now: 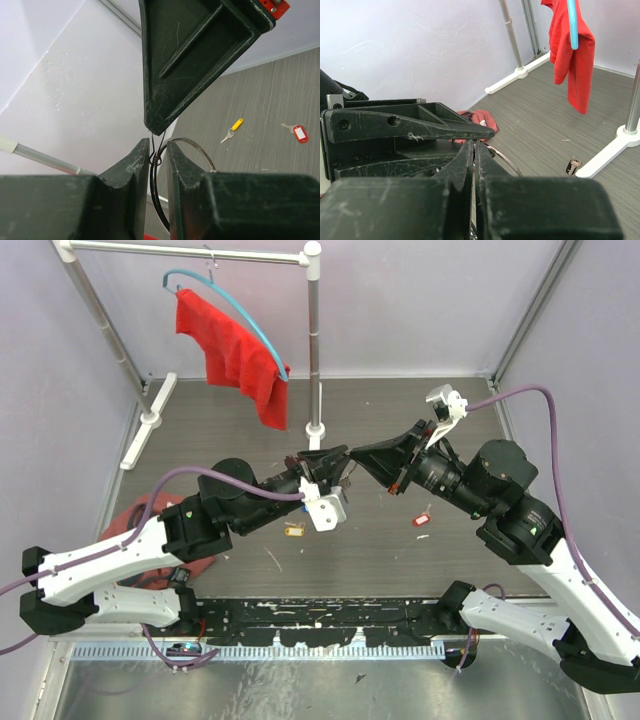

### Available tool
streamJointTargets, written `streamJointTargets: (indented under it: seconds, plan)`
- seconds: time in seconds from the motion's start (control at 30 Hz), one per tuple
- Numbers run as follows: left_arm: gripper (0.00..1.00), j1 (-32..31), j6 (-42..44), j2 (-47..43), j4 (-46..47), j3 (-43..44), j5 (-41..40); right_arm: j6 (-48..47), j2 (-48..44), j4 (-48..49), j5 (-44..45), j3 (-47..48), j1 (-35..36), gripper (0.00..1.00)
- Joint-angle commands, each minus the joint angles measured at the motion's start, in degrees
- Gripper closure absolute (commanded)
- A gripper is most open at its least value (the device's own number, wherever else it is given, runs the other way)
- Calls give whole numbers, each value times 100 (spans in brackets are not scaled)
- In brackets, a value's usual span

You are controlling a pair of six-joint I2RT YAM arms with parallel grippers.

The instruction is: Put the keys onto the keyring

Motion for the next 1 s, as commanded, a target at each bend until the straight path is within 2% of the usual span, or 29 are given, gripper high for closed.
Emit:
streamJointTargets:
  seconds: [0.0, 0.07, 0.2, 0.3, 0.33, 0.43, 0.53, 0.67, 0.97]
  plan:
    - [76, -18, 28, 22, 244, 167, -73, 83, -24, 558, -136, 78, 12, 99]
    - [82, -13, 27, 30, 261, 172, -81, 83, -8, 562, -161, 71, 12, 99]
    - [100, -18, 65, 23, 279, 172, -126, 75, -14, 553, -177, 48, 17, 99]
    - [100, -15, 144, 5, 231, 167, -136, 50, -34, 553, -168, 19, 16, 99]
    - [100, -20, 157, 12, 211, 179, -143, 36, -51, 553, -158, 12, 14, 95]
    - [100, -18, 189, 7, 134, 191, -175, -75, -143, 553, -22, -11, 19, 69]
    - [100, -13, 213, -4, 71, 189, -196, -196, -322, 553, 310, -68, 15, 58]
    - [100, -13, 213, -46, -1, 184, -197, -313, -479, 406, 737, -62, 13, 54]
    - [100, -13, 515, 0, -618, 419, -198, -423, -464, -333, 1487, 208, 13, 54]
